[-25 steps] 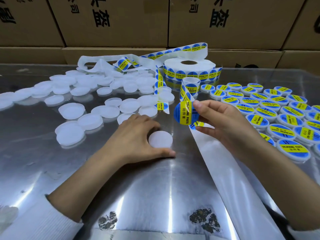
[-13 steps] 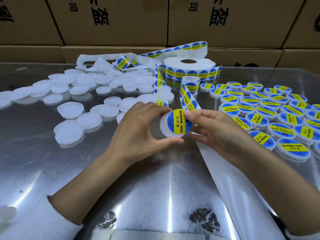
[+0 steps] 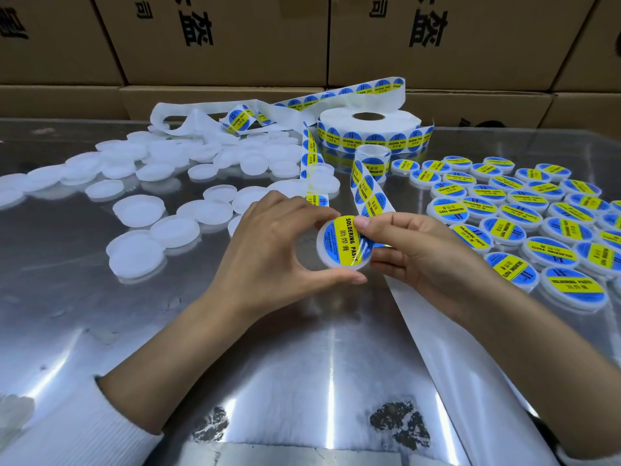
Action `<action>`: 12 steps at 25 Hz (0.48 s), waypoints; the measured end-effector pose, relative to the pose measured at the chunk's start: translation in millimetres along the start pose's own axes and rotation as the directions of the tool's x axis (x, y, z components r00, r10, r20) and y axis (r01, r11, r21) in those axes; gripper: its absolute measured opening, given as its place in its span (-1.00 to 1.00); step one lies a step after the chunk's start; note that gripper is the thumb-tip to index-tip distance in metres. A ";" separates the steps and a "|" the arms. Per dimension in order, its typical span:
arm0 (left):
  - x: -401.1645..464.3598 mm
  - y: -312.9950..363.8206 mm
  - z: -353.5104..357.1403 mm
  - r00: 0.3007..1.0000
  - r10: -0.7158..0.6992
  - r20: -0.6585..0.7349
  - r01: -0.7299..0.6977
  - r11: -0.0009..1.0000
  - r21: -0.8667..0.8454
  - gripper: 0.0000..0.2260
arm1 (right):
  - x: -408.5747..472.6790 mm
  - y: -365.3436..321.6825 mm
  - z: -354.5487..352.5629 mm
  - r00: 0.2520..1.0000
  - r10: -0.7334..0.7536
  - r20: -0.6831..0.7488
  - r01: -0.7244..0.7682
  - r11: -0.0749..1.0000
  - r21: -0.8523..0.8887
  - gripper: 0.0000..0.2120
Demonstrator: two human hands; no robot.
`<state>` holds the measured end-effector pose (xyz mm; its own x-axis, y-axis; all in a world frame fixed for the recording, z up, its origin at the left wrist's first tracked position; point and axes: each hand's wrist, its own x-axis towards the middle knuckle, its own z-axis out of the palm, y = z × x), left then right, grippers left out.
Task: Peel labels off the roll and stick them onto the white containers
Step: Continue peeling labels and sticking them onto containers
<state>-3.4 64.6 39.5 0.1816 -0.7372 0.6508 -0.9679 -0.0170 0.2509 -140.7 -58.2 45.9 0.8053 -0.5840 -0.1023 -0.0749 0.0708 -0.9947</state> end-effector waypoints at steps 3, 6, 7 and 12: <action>-0.4 0.2 1.0 1.000 0.008 -0.010 -0.008 1.000 0.001 -0.38 | -0.2 0.4 0.4 1.000 -0.008 -0.007 0.008 1.000 -0.015 -0.76; -0.5 0.8 1.7 1.000 0.002 -0.022 -0.002 1.000 -0.020 -0.39 | 0.3 1.9 1.2 1.000 -0.008 -0.020 0.008 1.000 -0.026 -0.80; -0.4 1.0 1.9 1.000 -0.003 -0.027 0.002 1.000 -0.030 -0.40 | 0.6 2.1 1.5 1.000 -0.009 -0.024 0.009 1.000 -0.027 -0.83; -0.6 2.7 2.9 0.999 -0.025 -0.048 0.022 0.998 -0.060 -0.42 | 0.8 1.8 3.8 0.998 -0.038 -0.053 0.036 0.999 -0.031 -0.89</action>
<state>-6.7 63.0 37.8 0.2138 -0.7033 0.6779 -0.9515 0.0070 0.3074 -137.9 -55.5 44.2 0.7754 -0.6281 -0.0654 -0.0639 0.0250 -0.9976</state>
